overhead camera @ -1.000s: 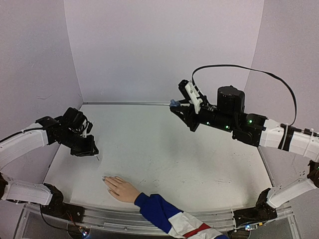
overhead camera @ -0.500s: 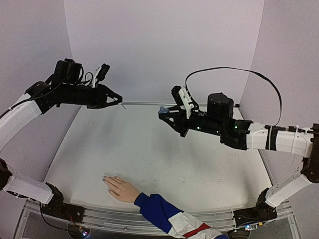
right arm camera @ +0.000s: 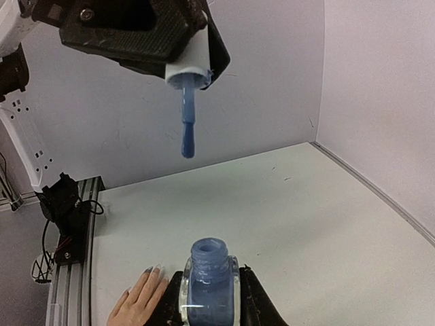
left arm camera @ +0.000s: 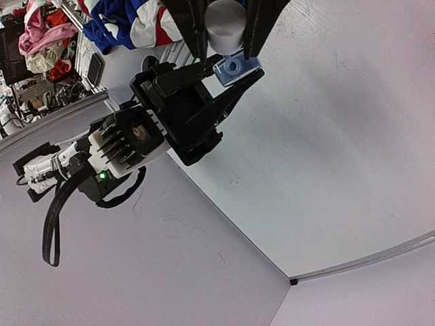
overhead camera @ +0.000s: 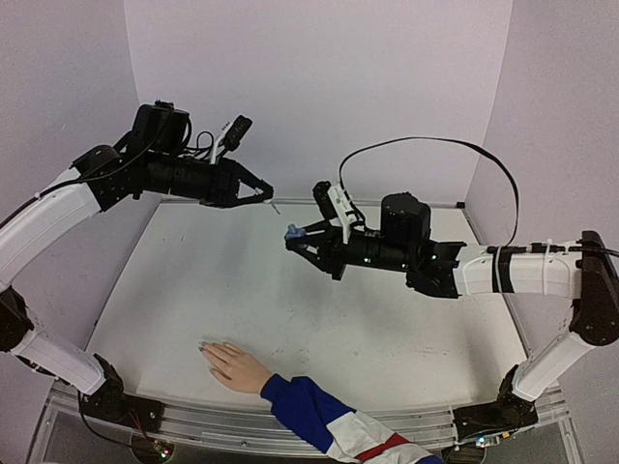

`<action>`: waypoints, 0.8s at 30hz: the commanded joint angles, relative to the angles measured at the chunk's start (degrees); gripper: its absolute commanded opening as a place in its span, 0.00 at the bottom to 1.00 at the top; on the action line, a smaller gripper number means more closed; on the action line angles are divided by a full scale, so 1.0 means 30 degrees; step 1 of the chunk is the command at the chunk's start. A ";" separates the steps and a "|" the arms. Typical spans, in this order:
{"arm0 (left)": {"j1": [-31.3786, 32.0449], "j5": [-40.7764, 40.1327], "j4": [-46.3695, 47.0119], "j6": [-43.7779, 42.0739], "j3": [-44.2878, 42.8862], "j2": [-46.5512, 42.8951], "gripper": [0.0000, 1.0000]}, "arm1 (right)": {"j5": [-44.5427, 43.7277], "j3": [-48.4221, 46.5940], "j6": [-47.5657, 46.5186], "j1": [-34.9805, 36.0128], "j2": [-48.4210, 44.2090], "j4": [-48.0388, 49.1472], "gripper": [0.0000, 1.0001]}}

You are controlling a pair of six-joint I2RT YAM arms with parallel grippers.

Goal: Paint the nails

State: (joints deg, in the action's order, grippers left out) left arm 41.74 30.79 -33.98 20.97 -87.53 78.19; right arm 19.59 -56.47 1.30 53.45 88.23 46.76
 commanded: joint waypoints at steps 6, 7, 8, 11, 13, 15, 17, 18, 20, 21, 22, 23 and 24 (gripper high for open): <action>0.0411 -0.0308 0.0896 -0.0189 -0.0663 -0.0029 0.00 | 0.0646 -0.1414 0.0328 0.0134 0.0379 0.2271 0.00; 0.0414 -0.0368 0.0896 -0.0193 -0.0676 0.0020 0.00 | 0.0686 -0.1468 0.0303 0.0167 0.0385 0.2304 0.00; 0.0414 -0.0379 0.0881 -0.0219 -0.0704 0.0073 0.00 | 0.0702 -0.1544 0.0270 0.0171 0.0434 0.2312 0.00; 0.0427 -0.0400 0.0896 -0.0252 -0.0735 0.0283 0.00 | 0.0734 -0.1583 0.0125 0.0204 0.0445 0.2340 0.00; 0.0443 -0.0451 0.0896 -0.0252 -0.0749 0.0400 0.00 | 0.0720 -0.1639 0.0080 0.0229 0.0467 0.2318 0.00; 0.0451 -0.0455 0.0896 -0.0252 -0.0765 0.0512 0.00 | 0.0832 -0.1710 0.0065 0.0208 0.0552 0.2313 0.00; 0.0498 -0.0480 0.0896 -0.0232 -0.0802 0.0610 0.00 | 0.0894 -0.1769 0.0048 0.0222 0.0659 0.2335 0.00; 0.0516 -0.0477 0.0918 -0.0224 -0.0822 0.0623 0.00 | 0.0937 -0.1798 0.0062 0.0247 0.0699 0.2341 0.00; 0.0546 -0.0508 0.0925 -0.0223 -0.0795 0.0633 0.00 | 0.0995 -0.1872 0.0063 0.0259 0.0789 0.2322 0.00; 0.0559 -0.0543 0.0921 -0.0249 -0.0799 0.0604 0.00 | 0.1005 -0.1888 0.0028 0.0259 0.0799 0.2340 0.00; 0.0560 -0.0562 0.0925 -0.0252 -0.0792 0.0619 0.00 | 0.0966 -0.1875 0.0034 0.0252 0.0771 0.2364 0.00; 0.0561 -0.0524 0.0925 -0.0252 -0.0758 0.0558 0.00 | 0.0898 -0.1848 0.0031 0.0244 0.0742 0.2392 0.00; 0.0561 -0.0538 0.0925 -0.0252 -0.0710 0.0540 0.00 | 0.0821 -0.1834 0.0016 0.0257 0.0698 0.2436 0.00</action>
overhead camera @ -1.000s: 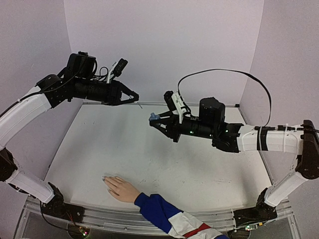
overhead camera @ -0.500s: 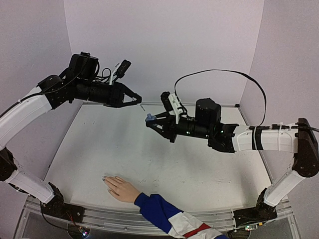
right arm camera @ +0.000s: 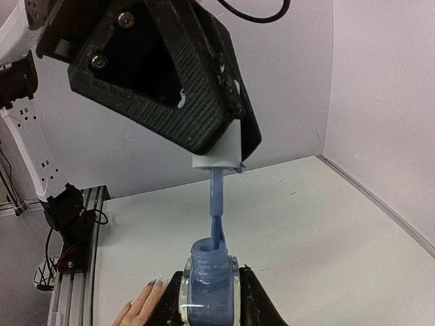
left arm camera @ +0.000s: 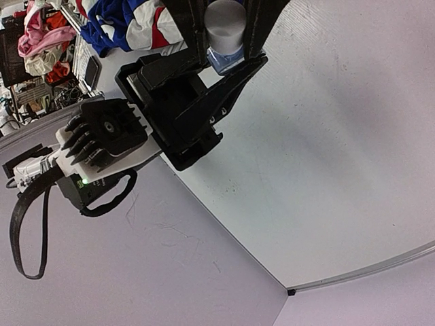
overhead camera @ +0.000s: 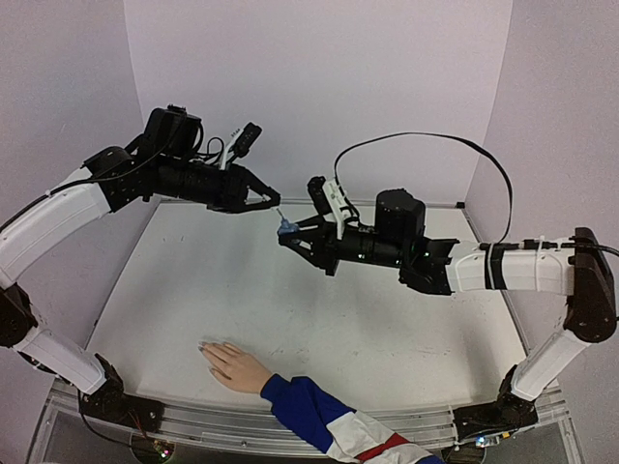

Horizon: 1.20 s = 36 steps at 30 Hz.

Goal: Paint the nails

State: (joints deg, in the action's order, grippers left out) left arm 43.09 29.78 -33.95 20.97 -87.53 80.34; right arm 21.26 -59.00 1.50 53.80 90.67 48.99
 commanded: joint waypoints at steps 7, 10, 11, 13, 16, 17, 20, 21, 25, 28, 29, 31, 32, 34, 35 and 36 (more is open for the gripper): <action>0.0160 -0.0123 0.0918 -0.0252 -0.0431 -0.0206 0.00 | -0.0225 -0.0899 0.0082 0.0142 -0.0255 0.2107 0.00; 0.0189 -0.0136 0.0918 -0.0252 -0.0331 -0.0250 0.00 | -0.0258 -0.0899 0.0134 0.0154 -0.0256 0.2224 0.00; 0.0224 -0.0134 0.0918 -0.0252 -0.0313 -0.0248 0.00 | -0.0259 -0.0899 0.0151 0.0159 -0.0254 0.2241 0.00; 0.0241 -0.0161 0.0918 -0.0252 -0.0287 -0.0245 0.00 | -0.0229 -0.0919 0.0156 0.0144 -0.0233 0.2272 0.00; 0.0298 -0.0135 0.0912 -0.0252 -0.0297 -0.0128 0.00 | -0.0121 -0.1064 0.0170 0.0157 -0.0116 0.2273 0.00; 0.0334 -0.0148 0.0917 -0.0252 -0.0297 -0.0064 0.00 | -0.0099 -0.1073 0.0163 0.0144 -0.0108 0.2273 0.00; 0.0401 -0.0163 0.0885 -0.0304 -0.0301 -0.0001 0.00 | -0.0116 -0.1148 0.0142 0.0145 -0.0093 0.2301 0.00; 0.0413 -0.0159 0.0906 -0.0325 -0.0243 -0.0001 0.00 | -0.0164 -0.1161 0.0130 0.0168 -0.0105 0.2328 0.00; 0.0505 -0.0232 0.0889 -0.0397 -0.0065 0.0072 0.00 | -0.0160 -0.1290 0.0111 0.0149 -0.0053 0.2361 0.00; 0.0548 -0.0379 0.0802 -0.0456 -0.0063 0.0143 0.00 | -0.0186 -0.1409 0.0058 0.0164 0.0035 0.2361 0.00; 0.0574 -0.0449 0.0786 -0.0494 -0.0041 0.0174 0.00 | -0.0155 -0.1446 0.0058 0.0171 0.0066 0.2361 0.00; 0.0640 -0.0638 0.0654 -0.0606 -0.0034 0.0225 0.00 | -0.0193 -0.1537 0.0048 0.0171 0.0096 0.2361 0.00; 0.0662 -0.0727 0.0566 -0.0672 -0.0012 0.0258 0.00 | -0.0222 -0.1590 0.0031 0.0153 0.0101 0.2364 0.00; 0.0694 -0.0866 0.0422 -0.0745 0.0068 0.0341 0.00 | -0.0284 -0.1651 -0.0041 0.0171 0.0098 0.2375 0.00; 0.0717 -0.0921 0.0347 -0.0790 0.0078 0.0349 0.00 | -0.0310 -0.1700 -0.0046 0.0183 0.0098 0.2362 0.00; 0.0723 -0.0968 0.0265 -0.0821 0.0105 0.0358 0.00 | -0.0342 -0.1739 -0.0062 0.0173 0.0112 0.2361 0.00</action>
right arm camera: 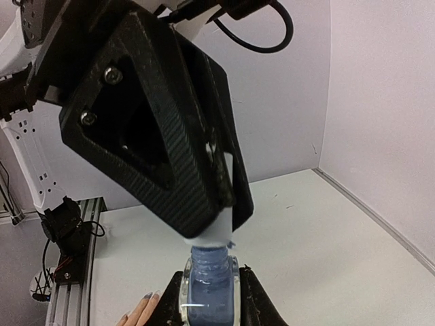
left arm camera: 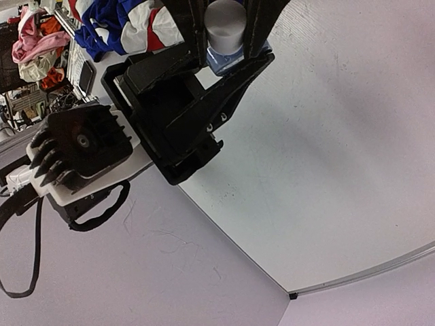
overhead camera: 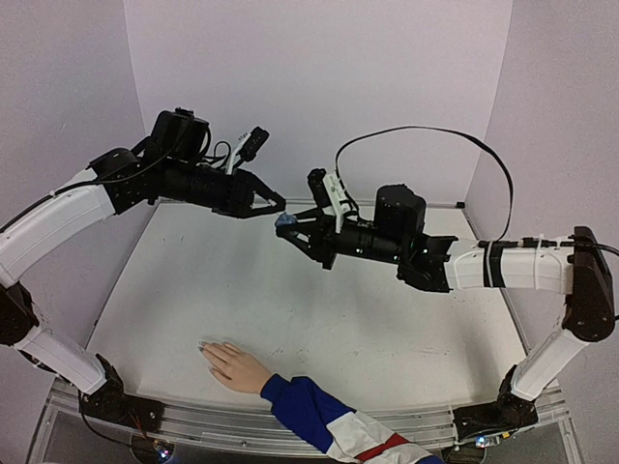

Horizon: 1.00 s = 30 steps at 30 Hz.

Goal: Paint the nails

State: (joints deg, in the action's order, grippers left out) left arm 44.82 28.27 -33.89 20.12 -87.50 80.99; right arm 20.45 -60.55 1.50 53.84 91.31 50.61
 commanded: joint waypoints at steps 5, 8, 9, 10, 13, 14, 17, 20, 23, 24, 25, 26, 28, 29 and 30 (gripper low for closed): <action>0.0185 -0.1050 -0.0037 -0.0669 0.0081 0.0075 0.00 | -0.0439 -0.1445 -0.0120 0.0155 -0.0004 0.1792 0.00; 0.0206 -0.1680 -0.0226 -0.0671 -0.0024 0.0124 0.00 | -0.1895 -0.1792 -0.0057 0.0219 0.0180 0.1680 0.00; 0.0233 -0.2102 -0.0405 -0.0653 -0.0053 0.0146 0.00 | -0.2813 -0.1982 -0.0092 0.0290 0.0289 0.1613 0.00; 0.0236 -0.2767 -0.0644 -0.0581 -0.0130 0.0200 0.00 | -0.3939 -0.2167 -0.0192 0.0484 0.0454 0.1517 0.00; 0.0237 -0.5162 -0.2307 -0.0297 -0.0991 0.0898 0.00 | -0.8161 -0.2902 -0.1267 0.1214 0.1126 0.1347 0.00; 0.0237 -0.5756 -0.3005 -0.0203 -0.1408 0.1279 0.00 | -0.9657 -0.3220 -0.1734 0.1450 0.1440 0.1326 0.00; 0.0240 -0.7017 -0.4986 0.0191 -0.2687 0.2504 0.00 | -1.3507 -0.4109 -0.3061 0.1967 0.2609 0.1913 0.00; 0.0237 -0.7609 -0.5321 0.0796 -0.2955 0.3069 0.00 | -1.6181 -0.4716 -0.4484 0.2418 0.3775 0.3374 0.00; 0.0215 -0.8181 -0.5369 0.1525 -0.2918 0.3440 0.00 | -1.7889 -0.5093 -0.5487 0.2881 0.4730 0.5270 0.00; 0.0208 -0.8306 -0.5399 0.1782 -0.2876 0.3545 0.00 | -1.8161 -0.5244 -0.5682 0.3014 0.4934 0.5713 0.00; 0.0207 -0.8435 -0.5391 0.2038 -0.2875 0.3671 0.00 | -1.8537 -0.5421 -0.5889 0.3089 0.5161 0.6076 0.00; 0.0222 -0.8440 -0.5401 0.2227 -0.2878 0.3771 0.00 | -1.8817 -0.5646 -0.6131 0.3201 0.5329 0.6513 0.00; 0.0207 -0.8407 -0.5411 0.2505 -0.2850 0.4000 0.00 | -1.8984 -0.6124 -0.6393 0.3244 0.5750 0.7062 0.00; 0.0207 -0.8414 -0.5429 0.2670 -0.2813 0.4190 0.00 | -1.9144 -0.6538 -0.6469 0.3235 0.5999 0.7091 0.00; 0.0207 -0.8496 -0.5392 0.2914 -0.2720 0.4250 0.00 | -1.9277 -0.6937 -0.6500 0.3237 0.6210 0.7094 0.00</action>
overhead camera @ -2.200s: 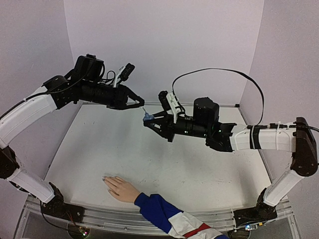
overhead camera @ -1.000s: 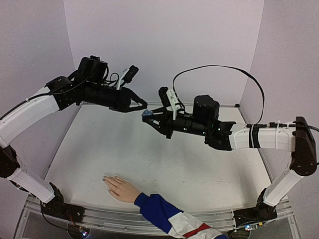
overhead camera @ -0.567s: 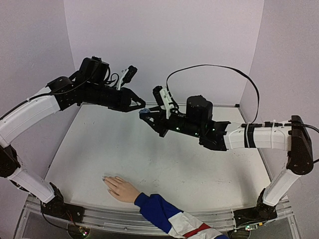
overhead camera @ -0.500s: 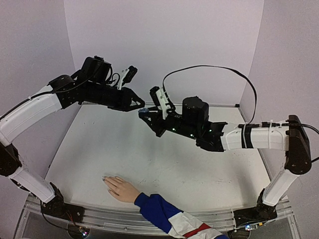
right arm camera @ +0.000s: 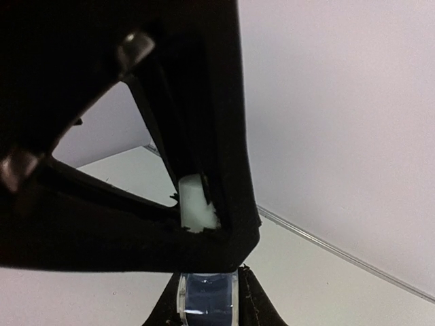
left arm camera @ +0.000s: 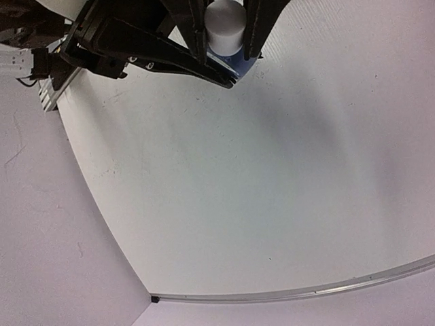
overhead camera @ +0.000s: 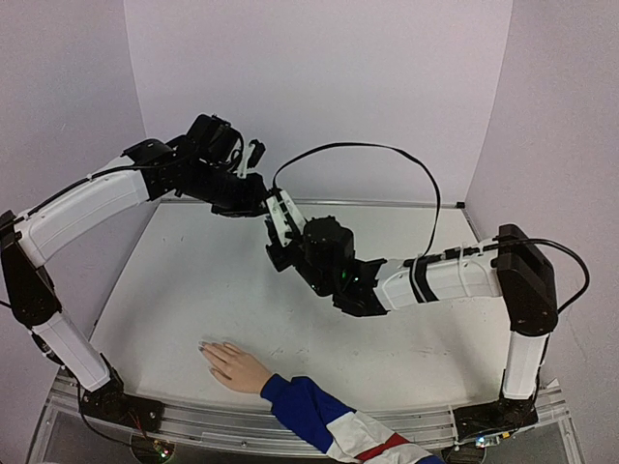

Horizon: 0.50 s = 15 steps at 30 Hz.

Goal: Paint the nails

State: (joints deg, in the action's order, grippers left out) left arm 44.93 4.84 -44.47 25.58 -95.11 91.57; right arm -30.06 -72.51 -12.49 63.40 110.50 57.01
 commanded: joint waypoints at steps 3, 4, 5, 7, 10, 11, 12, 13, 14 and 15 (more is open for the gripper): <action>0.0171 -0.0918 -0.1838 0.1578 0.0123 0.0903 0.00 | -0.2217 -0.3939 -0.1698 0.0042 0.0374 0.4989 0.00; 0.0171 -0.0992 -0.1817 0.1693 0.0277 0.0911 0.00 | -0.2129 -0.4272 -0.1535 0.0045 0.0525 0.4968 0.00; 0.0171 -0.1005 -0.1759 0.1737 0.0372 0.0960 0.00 | -0.1960 -0.4496 -0.1419 0.0027 0.0635 0.4947 0.00; 0.0171 -0.0946 -0.1588 0.1651 0.0562 0.1061 0.00 | -0.1289 -0.4848 -0.1345 0.0043 0.0774 0.4932 0.00; 0.0178 -0.0731 -0.1465 0.1267 0.0806 0.1225 0.00 | -0.0459 -0.5278 -0.1352 0.0012 0.0830 0.4706 0.00; 0.0172 -0.0632 -0.1426 0.1123 0.0925 0.1263 0.00 | 0.0279 -0.5288 -0.1371 -0.0021 0.0757 0.4573 0.00; 0.0171 -0.0532 -0.1326 0.0937 0.1086 0.1264 0.00 | 0.0773 -0.5253 -0.1296 -0.0095 0.0642 0.4461 0.00; 0.0171 -0.0402 -0.1225 0.0734 0.1238 0.1242 0.00 | 0.1457 -0.5179 -0.1052 -0.0245 0.0466 0.4250 0.00; 0.0185 -0.0246 -0.1077 0.0470 0.1455 0.1195 0.00 | 0.2396 -0.5093 -0.0685 -0.0427 0.0236 0.3890 0.00; 0.0173 -0.0088 -0.0890 0.0188 0.1672 0.1116 0.00 | 0.3483 -0.4830 -0.0299 -0.0687 -0.0071 0.3625 0.00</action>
State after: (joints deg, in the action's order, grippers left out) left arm 43.64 1.28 -39.33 29.39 -95.04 91.53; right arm -31.03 -80.73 -11.92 62.19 115.42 58.22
